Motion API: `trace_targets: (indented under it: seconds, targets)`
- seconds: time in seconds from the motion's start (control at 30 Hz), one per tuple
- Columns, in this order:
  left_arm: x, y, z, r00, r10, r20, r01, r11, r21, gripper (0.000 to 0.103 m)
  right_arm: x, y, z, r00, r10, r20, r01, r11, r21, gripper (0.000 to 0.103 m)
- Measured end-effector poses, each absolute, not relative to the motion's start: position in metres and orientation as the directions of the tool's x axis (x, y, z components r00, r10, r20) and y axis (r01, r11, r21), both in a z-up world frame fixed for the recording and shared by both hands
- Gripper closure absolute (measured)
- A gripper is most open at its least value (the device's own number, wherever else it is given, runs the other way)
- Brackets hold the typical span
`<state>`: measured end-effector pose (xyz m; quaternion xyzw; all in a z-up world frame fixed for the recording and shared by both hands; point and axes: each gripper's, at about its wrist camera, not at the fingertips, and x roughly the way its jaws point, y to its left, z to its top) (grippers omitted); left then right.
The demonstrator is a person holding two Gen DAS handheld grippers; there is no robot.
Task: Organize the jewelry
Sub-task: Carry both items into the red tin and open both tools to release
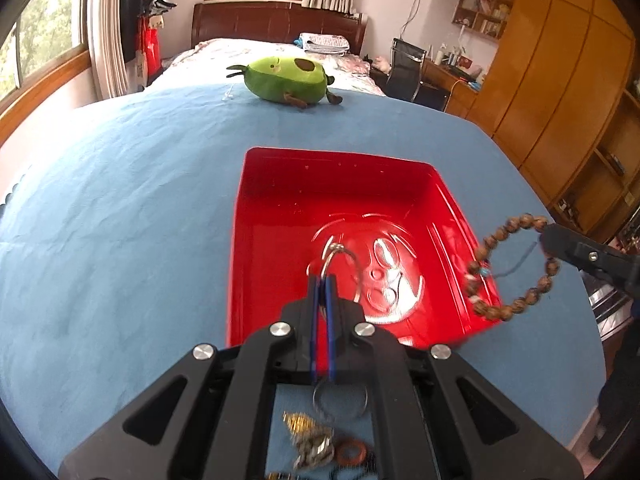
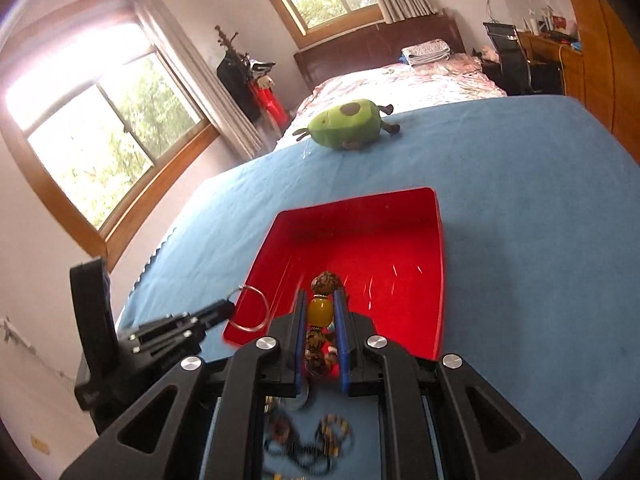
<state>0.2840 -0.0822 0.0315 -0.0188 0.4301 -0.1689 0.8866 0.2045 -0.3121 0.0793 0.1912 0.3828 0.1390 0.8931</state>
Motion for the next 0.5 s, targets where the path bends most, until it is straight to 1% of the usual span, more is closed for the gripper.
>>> trace_targets:
  seconds: [0.2,0.27,0.3,0.33,0.37,0.4,0.5]
  targets:
    - [0.312,-0.089,0.0,0.514,-0.305,-0.802,0.277,0.944,-0.181,0.101,0.237,-0.307,0.035,0.632,0.378,-0.677,-0.066,0.896,0.439,0.09]
    - [0.314,-0.089,-0.004,0.509,-0.297,-0.808,0.273,0.946,-0.176,0.098,0.242,-0.306,0.028,0.629,0.339,-0.7,-0.042,0.914,0.404,0.087]
    - [0.314,-0.088,-0.004,0.513,-0.292,-0.807,0.269,0.948,-0.172,0.094,0.24,-0.306,0.029,0.634,0.318,-0.705,-0.035,0.922,0.385,0.077]
    - [0.314,-0.087,-0.002,0.517,-0.289,-0.806,0.269,0.949,-0.168,0.079,0.239,-0.305,0.031,0.646,0.307,-0.699,-0.037,0.927,0.373,0.068]
    - [0.312,-0.086,0.001,0.524,-0.288,-0.801,0.269,0.949,-0.165,0.062,0.235,-0.304,0.033,0.659,0.297,-0.691,-0.043,0.932,0.359,0.068]
    - [0.307,-0.084,0.007,0.544,-0.287,-0.789,0.269,0.95,-0.16,0.06,0.231,-0.304,0.036,0.666,0.29,-0.687,-0.051,0.937,0.346,0.068]
    - [0.296,-0.081,0.022,0.567,-0.286,-0.772,0.282,0.948,-0.144,0.06,0.22,-0.307,0.037,0.667,0.318,-0.674,-0.06,0.924,0.377,0.068]
